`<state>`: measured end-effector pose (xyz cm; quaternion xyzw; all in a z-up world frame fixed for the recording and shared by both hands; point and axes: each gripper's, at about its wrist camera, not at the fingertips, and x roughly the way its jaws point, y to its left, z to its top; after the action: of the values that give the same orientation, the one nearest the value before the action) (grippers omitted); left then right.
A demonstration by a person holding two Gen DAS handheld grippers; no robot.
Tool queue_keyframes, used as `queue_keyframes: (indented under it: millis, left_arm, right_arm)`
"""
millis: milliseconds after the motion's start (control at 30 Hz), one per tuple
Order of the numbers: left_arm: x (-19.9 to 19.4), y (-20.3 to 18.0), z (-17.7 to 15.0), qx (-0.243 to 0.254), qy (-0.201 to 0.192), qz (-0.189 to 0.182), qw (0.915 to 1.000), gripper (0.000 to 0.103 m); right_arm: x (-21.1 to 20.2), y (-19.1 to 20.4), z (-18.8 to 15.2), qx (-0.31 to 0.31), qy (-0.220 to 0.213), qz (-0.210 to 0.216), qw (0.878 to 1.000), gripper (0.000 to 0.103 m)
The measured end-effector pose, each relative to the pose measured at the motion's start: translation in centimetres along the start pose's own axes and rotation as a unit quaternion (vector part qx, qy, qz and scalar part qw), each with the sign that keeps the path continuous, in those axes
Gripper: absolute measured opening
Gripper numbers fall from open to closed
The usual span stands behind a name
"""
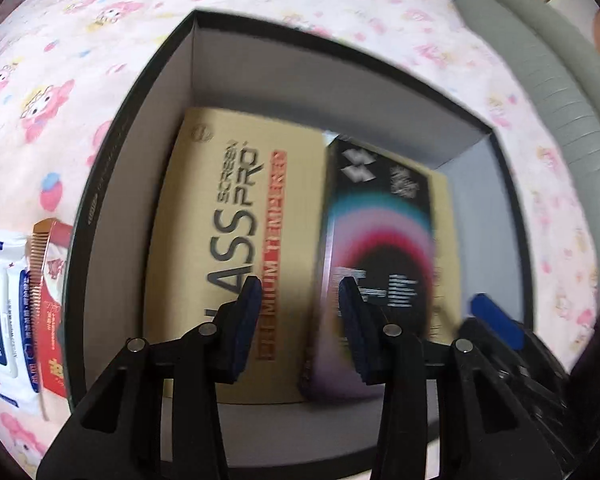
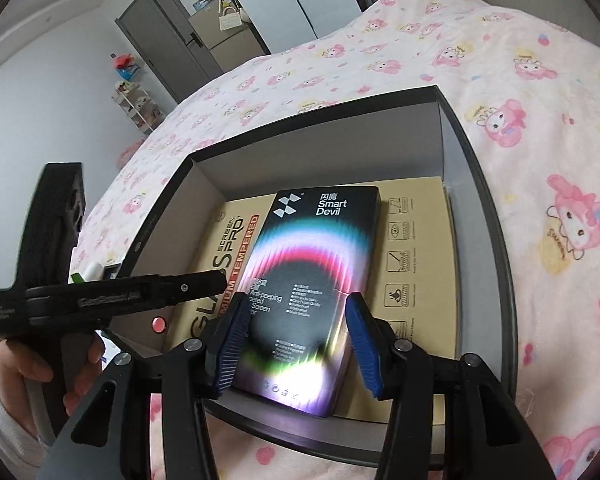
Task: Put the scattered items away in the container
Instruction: 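Carry the Smart Devil box with the left tool over the black box, then lower the Smart Devil box into the black box and open the left tool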
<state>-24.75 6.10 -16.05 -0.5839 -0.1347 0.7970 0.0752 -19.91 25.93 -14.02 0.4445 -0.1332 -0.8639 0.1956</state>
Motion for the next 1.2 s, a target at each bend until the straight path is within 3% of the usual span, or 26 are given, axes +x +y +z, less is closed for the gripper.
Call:
queue_keyframes:
  millis: [133, 333, 467, 567, 667, 800, 967, 1000, 1100, 1200]
  left_arm:
    - [1.1, -1.1, -0.2, 0.011, 0.015, 0.022, 0.9996, 0.038]
    - [2.3, -3.5, -1.0, 0.029, 0.049, -0.013, 0.9983, 0.038]
    - [2.5, -4.6, -0.9, 0.028, 0.053, -0.011, 0.9981, 0.033]
    - [2.9, -4.5, -1.1, 0.015, 0.073, -0.044, 0.9963, 0.031]
    - [3.3, -4.2, -1.6, -0.014, 0.083, -0.06, 0.9946, 0.031]
    - [3.6, -4.5, -2.1, -0.014, 0.092, -0.079, 0.9925, 0.027]
    - [5.2, -3.9, -2.8, -0.055, 0.145, -0.167, 0.9736, 0.022]
    - [5.2, -3.8, -2.9, -0.062, 0.144, -0.168, 0.9733, 0.024]
    - [4.0, -3.4, -3.2, -0.072, 0.098, -0.133, 0.9836, 0.028]
    - [2.9, -3.5, -3.2, -0.083, 0.061, -0.062, 0.9928, 0.028]
  right_arm:
    - [0.0, -0.1, 0.2, 0.003, 0.003, -0.003, 1.0, 0.046]
    - [-0.4, -0.3, 0.5, 0.005, 0.0, -0.005, 1.0, 0.046]
    - [-0.4, -0.8, 0.7, 0.009, -0.005, -0.017, 1.0, 0.046]
    - [-0.8, -1.2, 0.8, 0.023, -0.009, -0.013, 1.0, 0.044]
    - [-1.1, -1.4, 0.9, 0.031, -0.015, -0.017, 0.999, 0.043]
    - [-1.3, -1.6, 1.0, 0.041, -0.021, -0.021, 0.999, 0.041]
    - [-1.7, -1.8, 1.1, 0.045, -0.028, -0.022, 0.998, 0.04]
    - [-1.7, -1.8, 1.1, 0.047, -0.028, -0.02, 0.998, 0.04]
    - [-1.7, -1.6, 1.2, 0.04, -0.026, -0.016, 0.999, 0.04]
    - [-1.8, -1.3, 1.1, 0.034, -0.025, -0.02, 0.999, 0.04]
